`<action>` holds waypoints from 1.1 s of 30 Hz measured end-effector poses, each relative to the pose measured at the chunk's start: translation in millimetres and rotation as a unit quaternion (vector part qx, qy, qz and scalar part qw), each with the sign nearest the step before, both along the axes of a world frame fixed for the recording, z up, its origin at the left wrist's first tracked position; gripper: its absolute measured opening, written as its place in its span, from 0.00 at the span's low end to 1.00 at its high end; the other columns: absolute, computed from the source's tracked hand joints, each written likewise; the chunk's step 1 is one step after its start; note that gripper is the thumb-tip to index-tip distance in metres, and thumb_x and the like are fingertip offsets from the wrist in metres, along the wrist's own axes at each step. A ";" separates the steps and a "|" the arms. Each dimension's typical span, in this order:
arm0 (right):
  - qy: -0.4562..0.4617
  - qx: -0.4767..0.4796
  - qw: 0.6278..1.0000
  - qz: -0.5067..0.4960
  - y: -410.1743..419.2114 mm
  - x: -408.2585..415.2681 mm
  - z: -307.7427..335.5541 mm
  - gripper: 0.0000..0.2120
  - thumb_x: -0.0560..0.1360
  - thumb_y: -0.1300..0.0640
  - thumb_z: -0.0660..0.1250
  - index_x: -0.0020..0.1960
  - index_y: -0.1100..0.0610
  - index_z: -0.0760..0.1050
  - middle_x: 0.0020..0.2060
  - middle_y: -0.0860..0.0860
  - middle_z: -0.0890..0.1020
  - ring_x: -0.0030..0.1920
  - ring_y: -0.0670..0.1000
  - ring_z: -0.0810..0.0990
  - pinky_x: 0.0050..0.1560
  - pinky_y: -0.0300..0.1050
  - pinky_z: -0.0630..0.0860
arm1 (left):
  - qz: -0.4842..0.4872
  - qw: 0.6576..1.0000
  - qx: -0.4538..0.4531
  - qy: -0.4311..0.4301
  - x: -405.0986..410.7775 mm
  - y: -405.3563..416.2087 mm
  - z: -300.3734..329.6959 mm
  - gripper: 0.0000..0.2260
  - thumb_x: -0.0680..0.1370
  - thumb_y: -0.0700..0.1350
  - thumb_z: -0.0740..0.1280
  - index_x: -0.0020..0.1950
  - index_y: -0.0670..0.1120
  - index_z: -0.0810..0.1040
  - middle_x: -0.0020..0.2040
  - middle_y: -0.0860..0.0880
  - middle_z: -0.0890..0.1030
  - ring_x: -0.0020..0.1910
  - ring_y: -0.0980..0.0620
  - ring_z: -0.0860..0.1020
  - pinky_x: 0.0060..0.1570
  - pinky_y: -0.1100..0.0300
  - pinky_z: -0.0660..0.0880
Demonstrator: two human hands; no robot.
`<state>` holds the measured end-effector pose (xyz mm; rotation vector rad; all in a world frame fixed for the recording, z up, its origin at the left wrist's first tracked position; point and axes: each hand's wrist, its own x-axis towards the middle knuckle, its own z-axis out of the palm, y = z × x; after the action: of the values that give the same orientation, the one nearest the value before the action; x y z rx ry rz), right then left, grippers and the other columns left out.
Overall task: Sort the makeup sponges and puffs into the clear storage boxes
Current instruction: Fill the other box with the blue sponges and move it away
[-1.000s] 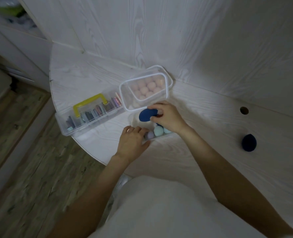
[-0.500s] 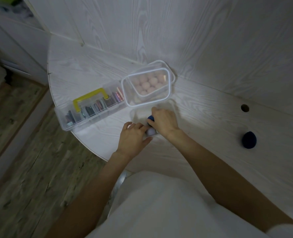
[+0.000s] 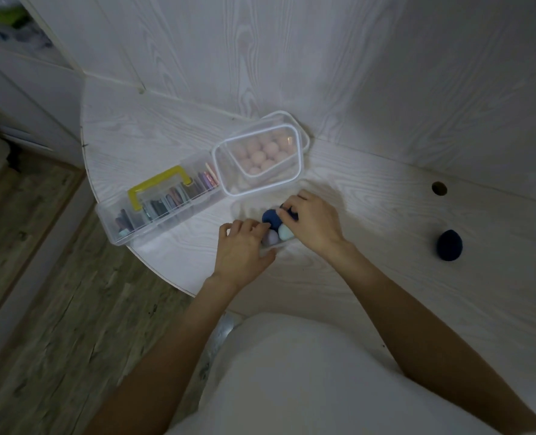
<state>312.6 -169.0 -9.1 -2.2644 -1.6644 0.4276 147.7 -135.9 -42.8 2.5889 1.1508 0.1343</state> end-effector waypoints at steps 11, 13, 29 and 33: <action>0.023 0.024 0.980 -0.198 -151.2 146.2 -10.8 0.09 0.75 0.62 0.63 0.53 0.58 0.79 0.45 0.56 0.82 0.47 0.57 0.78 0.45 0.48 0.74 | -0.052 0.995 -0.060 -0.068 70.1 -25.3 7.4 0.12 0.74 0.44 0.69 0.57 0.44 0.79 0.53 0.46 0.80 0.49 0.44 0.78 0.40 0.55 0.73; -0.020 0.007 0.977 -0.214 -158.3 170.2 -18.6 0.11 0.74 0.63 0.62 0.54 0.57 0.79 0.51 0.57 0.80 0.53 0.61 0.76 0.52 0.51 0.72 | -0.035 0.996 -0.056 -0.067 71.2 -26.3 6.1 0.10 0.76 0.42 0.67 0.56 0.46 0.80 0.53 0.48 0.81 0.49 0.47 0.78 0.38 0.60 0.70; 0.319 0.082 0.934 -0.137 -114.2 100.9 12.4 0.08 0.75 0.64 0.66 0.49 0.52 0.78 0.52 0.54 0.75 0.49 0.51 0.78 0.52 0.47 0.78 | 0.065 0.994 0.032 -0.076 22.1 -29.3 7.0 0.20 0.69 0.53 0.64 0.59 0.49 0.77 0.61 0.47 0.74 0.60 0.45 0.68 0.56 0.54 0.65; 0.343 0.077 0.934 -0.071 -62.9 40.8 25.0 0.14 0.73 0.62 0.70 0.58 0.55 0.75 0.54 0.52 0.75 0.47 0.46 0.77 0.46 0.30 0.73 | 0.103 0.994 0.008 -0.045 -13.5 -23.4 4.6 0.22 0.69 0.59 0.58 0.57 0.49 0.77 0.57 0.49 0.78 0.58 0.47 0.69 0.53 0.55 0.63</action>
<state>353.4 -231.9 15.8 -1.7984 -1.1216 0.8909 134.2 -159.3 -38.2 2.4443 1.3860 0.3019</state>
